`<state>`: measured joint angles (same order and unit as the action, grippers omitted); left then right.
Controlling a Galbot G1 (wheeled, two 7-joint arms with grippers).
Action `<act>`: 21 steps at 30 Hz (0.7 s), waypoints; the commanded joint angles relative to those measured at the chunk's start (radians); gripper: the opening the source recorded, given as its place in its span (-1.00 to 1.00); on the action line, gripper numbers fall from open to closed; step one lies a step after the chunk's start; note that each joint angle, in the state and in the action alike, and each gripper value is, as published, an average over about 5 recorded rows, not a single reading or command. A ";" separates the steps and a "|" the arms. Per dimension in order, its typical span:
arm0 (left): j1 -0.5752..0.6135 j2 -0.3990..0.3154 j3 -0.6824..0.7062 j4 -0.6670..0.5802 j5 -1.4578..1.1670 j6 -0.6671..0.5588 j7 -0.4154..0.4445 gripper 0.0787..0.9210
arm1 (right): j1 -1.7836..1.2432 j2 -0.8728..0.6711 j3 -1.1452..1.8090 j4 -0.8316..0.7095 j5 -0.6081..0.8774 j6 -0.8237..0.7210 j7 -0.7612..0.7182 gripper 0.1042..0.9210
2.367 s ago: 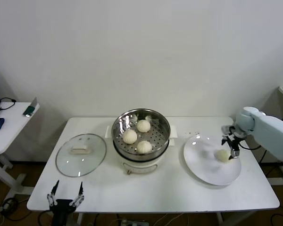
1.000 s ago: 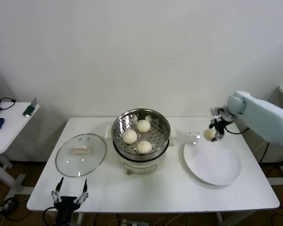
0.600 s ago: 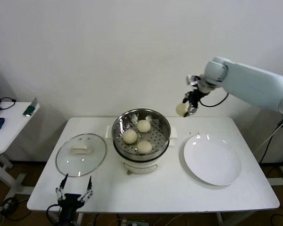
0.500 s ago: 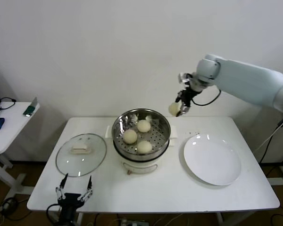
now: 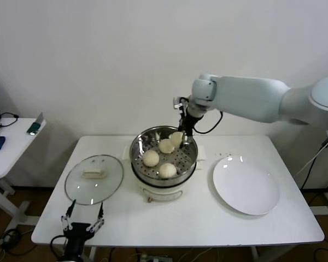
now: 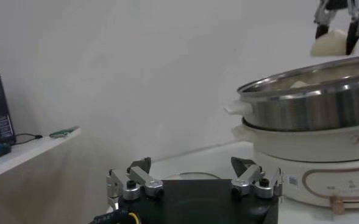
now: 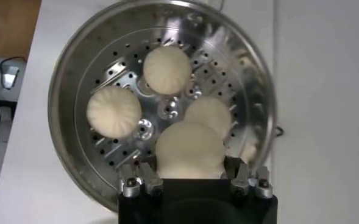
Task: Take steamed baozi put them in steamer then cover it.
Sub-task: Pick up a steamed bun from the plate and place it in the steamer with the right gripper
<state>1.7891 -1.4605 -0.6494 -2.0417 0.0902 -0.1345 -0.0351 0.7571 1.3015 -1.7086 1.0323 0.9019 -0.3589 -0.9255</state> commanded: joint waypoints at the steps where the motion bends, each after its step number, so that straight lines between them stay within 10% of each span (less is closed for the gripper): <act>1: -0.003 0.011 -0.005 0.008 -0.013 -0.001 0.001 0.77 | -0.076 0.074 -0.082 -0.018 0.010 -0.011 0.029 0.47; 21: -0.023 0.015 0.000 0.012 0.005 0.008 0.003 0.77 | -0.086 0.043 -0.057 -0.030 -0.024 -0.009 0.023 0.74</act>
<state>1.7671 -1.4428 -0.6514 -2.0312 0.0909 -0.1267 -0.0326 0.6715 1.3456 -1.7728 0.9975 0.8865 -0.3683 -0.8934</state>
